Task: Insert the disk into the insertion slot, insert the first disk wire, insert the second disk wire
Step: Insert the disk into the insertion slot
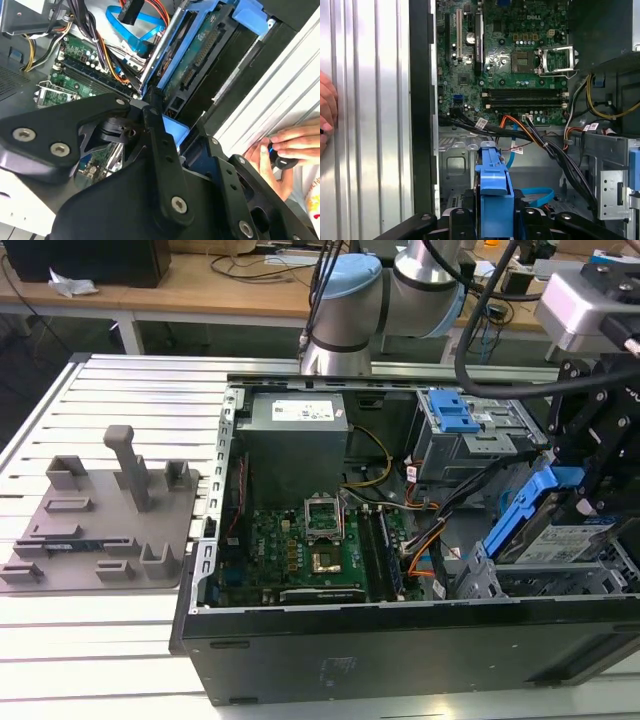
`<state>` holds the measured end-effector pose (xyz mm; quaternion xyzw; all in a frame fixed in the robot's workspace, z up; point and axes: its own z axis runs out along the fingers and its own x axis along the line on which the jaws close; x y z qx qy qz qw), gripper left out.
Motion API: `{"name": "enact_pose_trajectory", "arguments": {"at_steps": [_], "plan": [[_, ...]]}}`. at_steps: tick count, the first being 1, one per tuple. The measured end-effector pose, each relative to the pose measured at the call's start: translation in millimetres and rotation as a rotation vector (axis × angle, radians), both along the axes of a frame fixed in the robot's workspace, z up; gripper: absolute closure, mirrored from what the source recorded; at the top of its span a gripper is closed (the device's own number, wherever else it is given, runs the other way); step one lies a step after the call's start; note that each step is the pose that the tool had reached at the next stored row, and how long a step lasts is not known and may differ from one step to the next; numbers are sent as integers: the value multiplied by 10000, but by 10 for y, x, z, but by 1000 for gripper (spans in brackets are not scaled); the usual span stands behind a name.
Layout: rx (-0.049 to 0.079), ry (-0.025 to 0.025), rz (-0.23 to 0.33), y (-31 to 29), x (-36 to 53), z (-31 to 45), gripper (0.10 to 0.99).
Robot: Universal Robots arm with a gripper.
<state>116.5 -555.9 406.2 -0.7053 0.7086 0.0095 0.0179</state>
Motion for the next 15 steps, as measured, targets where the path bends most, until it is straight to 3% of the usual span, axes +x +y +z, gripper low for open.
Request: {"name": "enact_pose_trajectory", "arguments": {"at_steps": [2,15], "plan": [[2,2,0,0,0,-33,584],[-116,2,1,-1,0,-34,584]]}}
